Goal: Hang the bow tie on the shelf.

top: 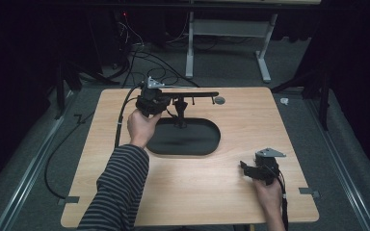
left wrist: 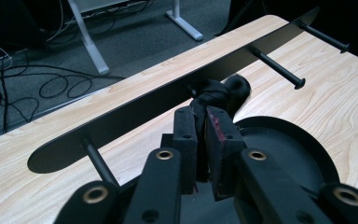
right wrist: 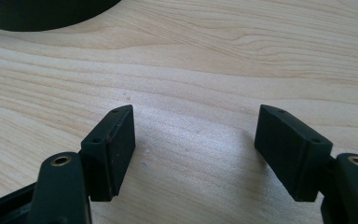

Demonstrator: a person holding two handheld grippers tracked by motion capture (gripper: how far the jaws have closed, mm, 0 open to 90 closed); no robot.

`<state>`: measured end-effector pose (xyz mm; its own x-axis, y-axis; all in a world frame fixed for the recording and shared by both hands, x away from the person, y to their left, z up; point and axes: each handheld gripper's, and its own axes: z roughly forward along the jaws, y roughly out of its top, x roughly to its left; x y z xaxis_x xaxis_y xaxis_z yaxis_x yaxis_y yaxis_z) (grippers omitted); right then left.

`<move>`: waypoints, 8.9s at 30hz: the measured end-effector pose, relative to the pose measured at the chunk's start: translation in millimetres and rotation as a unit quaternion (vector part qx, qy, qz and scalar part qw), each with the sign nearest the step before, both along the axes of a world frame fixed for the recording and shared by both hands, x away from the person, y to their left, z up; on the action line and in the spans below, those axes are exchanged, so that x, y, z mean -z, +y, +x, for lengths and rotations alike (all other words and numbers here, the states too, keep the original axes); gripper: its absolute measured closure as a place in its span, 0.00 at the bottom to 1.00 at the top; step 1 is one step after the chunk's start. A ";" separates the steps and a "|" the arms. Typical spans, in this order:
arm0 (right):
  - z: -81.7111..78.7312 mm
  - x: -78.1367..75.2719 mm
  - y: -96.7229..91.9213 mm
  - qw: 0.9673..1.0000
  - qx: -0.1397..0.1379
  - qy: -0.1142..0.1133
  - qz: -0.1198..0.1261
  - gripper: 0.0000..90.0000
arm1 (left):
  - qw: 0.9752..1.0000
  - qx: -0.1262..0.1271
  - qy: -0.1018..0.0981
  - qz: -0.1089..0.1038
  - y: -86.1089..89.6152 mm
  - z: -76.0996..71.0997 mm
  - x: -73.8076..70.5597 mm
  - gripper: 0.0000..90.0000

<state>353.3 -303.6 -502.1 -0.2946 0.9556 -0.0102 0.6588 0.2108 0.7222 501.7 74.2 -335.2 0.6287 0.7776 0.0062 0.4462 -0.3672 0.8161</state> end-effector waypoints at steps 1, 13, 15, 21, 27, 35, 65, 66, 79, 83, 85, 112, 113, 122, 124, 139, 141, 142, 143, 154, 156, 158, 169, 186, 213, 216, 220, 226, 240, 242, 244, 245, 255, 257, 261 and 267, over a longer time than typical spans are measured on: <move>0.0 0.0 0.0 1.000 0.000 0.000 0.000 0.33 | 1.000 0.000 0.000 0.000 -0.1 -0.1 0.0 0.91; 0.0 0.0 0.0 1.000 0.000 0.000 0.000 0.33 | 1.000 -0.003 -0.005 0.007 -0.2 -3.2 -2.0 0.80; 0.0 0.0 0.0 1.000 0.000 0.000 0.000 0.33 | 1.000 -0.005 -0.006 0.006 -0.1 -3.6 -2.3 0.79; 0.0 0.0 0.0 1.000 0.000 0.000 0.000 0.33 | 1.000 -0.010 -0.011 0.003 1.0 -3.3 -3.8 0.75; 0.0 0.0 0.0 1.000 0.000 0.000 0.000 0.33 | 1.000 -0.019 -0.010 -0.001 2.5 -0.9 -2.8 0.73; 0.0 0.0 -0.1 1.000 0.000 0.000 0.000 0.33 | 1.000 -0.014 -0.012 0.001 3.0 -7.4 -6.6 0.70; -0.1 0.0 0.0 1.000 -0.002 0.000 0.000 0.33 | 1.000 0.002 -0.014 -0.022 37.9 -53.2 -11.4 0.59; -0.1 0.0 0.0 1.000 -0.002 0.000 0.000 0.33 | 1.000 0.002 -0.014 -0.024 39.5 -54.3 -11.0 0.59; -0.1 0.0 0.2 1.000 -0.005 0.000 0.000 0.33 | 0.999 -0.001 -0.014 -0.029 52.6 -65.5 -9.5 0.59; -0.2 0.0 0.3 1.000 -0.005 0.000 0.001 0.33 | 1.000 -0.002 -0.016 -0.027 55.6 -69.0 -10.1 0.59; -0.1 0.0 0.3 1.000 -0.006 0.000 0.000 0.33 | 0.999 -0.003 -0.017 -0.029 57.2 -70.6 -10.5 0.59; -0.4 0.0 0.2 1.000 -0.010 0.000 0.000 0.33 | 0.999 -0.013 -0.030 -0.043 75.5 -95.3 -5.6 0.58; -0.4 0.0 0.2 1.000 -0.010 0.000 0.000 0.33 | 0.999 -0.014 -0.032 -0.042 76.7 -96.4 -5.3 0.58; -0.4 0.0 0.2 1.000 -0.010 0.000 0.000 0.33 | 0.998 -0.021 -0.038 -0.050 84.9 -104.5 -3.1 0.58; -0.4 0.0 0.3 1.000 -0.010 0.000 0.000 0.33 | 0.998 -0.022 -0.040 -0.051 86.4 -106.2 -2.8 0.58; -0.5 0.0 0.4 1.000 -0.010 0.000 0.000 0.33 | 0.997 -0.030 -0.043 -0.064 97.5 -116.0 0.4 0.58; -0.5 0.0 0.4 1.000 -0.010 0.000 -0.001 0.33 | 0.997 -0.031 -0.042 -0.064 98.8 -116.8 1.0 0.58; -0.5 0.0 0.4 1.000 -0.010 0.000 -0.001 0.33 | 0.997 -0.032 -0.041 -0.063 99.0 -117.2 1.1 0.58; -0.5 0.0 0.4 1.000 -0.010 0.000 -0.001 0.33 | 0.997 -0.032 -0.041 -0.064 99.9 -118.0 1.2 0.58; -0.5 0.0 0.4 1.000 -0.010 0.000 -0.001 0.33 | 0.996 -0.038 -0.037 -0.076 107.7 -124.0 6.6 0.58; -0.5 0.1 0.6 1.000 -0.010 0.000 -0.001 0.33 | 0.995 -0.038 -0.036 -0.082 109.2 -125.6 7.0 0.58; -0.5 0.1 0.7 1.000 -0.010 -0.001 -0.001 0.33 | 0.995 -0.038 -0.035 -0.085 110.7 -127.7 7.5 0.58; -0.5 0.1 0.7 1.000 -0.010 -0.001 -0.001 0.33 | 0.994 -0.045 -0.035 -0.089 118.8 -134.6 11.2 0.58; -0.5 0.1 0.7 1.000 -0.010 -0.001 -0.001 0.33 | 0.993 -0.066 -0.035 -0.087 134.7 -146.2 17.4 0.56; -0.7 0.1 0.8 1.000 -0.012 0.000 -0.002 0.33 | 0.992 -0.086 -0.012 -0.091 146.3 -154.6 43.8 0.55; -0.7 0.1 0.9 1.000 -0.011 0.000 -0.002 0.33 | 0.992 -0.087 -0.008 -0.091 146.4 -154.8 47.5 0.55; -0.8 0.1 1.0 1.000 -0.011 0.000 -0.002 0.33 | 0.992 -0.088 -0.004 -0.092 146.7 -155.3 51.4 0.54; -0.7 0.1 0.9 1.000 -0.012 -0.001 -0.002 0.33 | 0.992 -0.089 0.006 -0.088 145.0 -155.4 60.2 0.54; -0.8 0.1 0.9 1.000 -0.011 0.000 -0.002 0.33 | 0.992 -0.093 0.024 -0.084 141.4 -156.0 79.7 0.54; -0.8 0.1 0.9 1.000 -0.012 0.000 -0.002 0.33 | 0.992 -0.094 0.025 -0.084 141.4 -156.2 81.7 0.54; -0.8 0.1 0.9 1.000 -0.012 0.000 -0.002 0.33 | 0.991 -0.096 0.026 -0.087 141.8 -156.8 84.3 0.54; -0.8 0.1 0.9 1.000 -0.012 -0.001 -0.002 0.33 | 0.991 -0.097 0.026 -0.087 141.8 -157.0 84.8 0.54; -0.9 0.1 0.9 1.000 -0.012 0.000 -0.002 0.33 | 0.990 -0.102 0.040 -0.084 140.8 -159.5 99.7 0.53; -0.9 0.1 0.9 1.000 -0.012 -0.001 -0.002 0.33 | 0.990 -0.102 0.043 -0.082 139.9 -159.3 102.6 0.53; -0.9 0.1 0.9 1.000 -0.012 -0.001 -0.002 0.33 | 0.990 -0.103 0.047 -0.081 138.5 -158.4 107.2 0.52; -1.0 0.1 0.9 1.000 -0.012 -0.001 -0.002 0.33 | 0.991 -0.102 0.057 -0.068 133.5 -156.0 116.9 0.51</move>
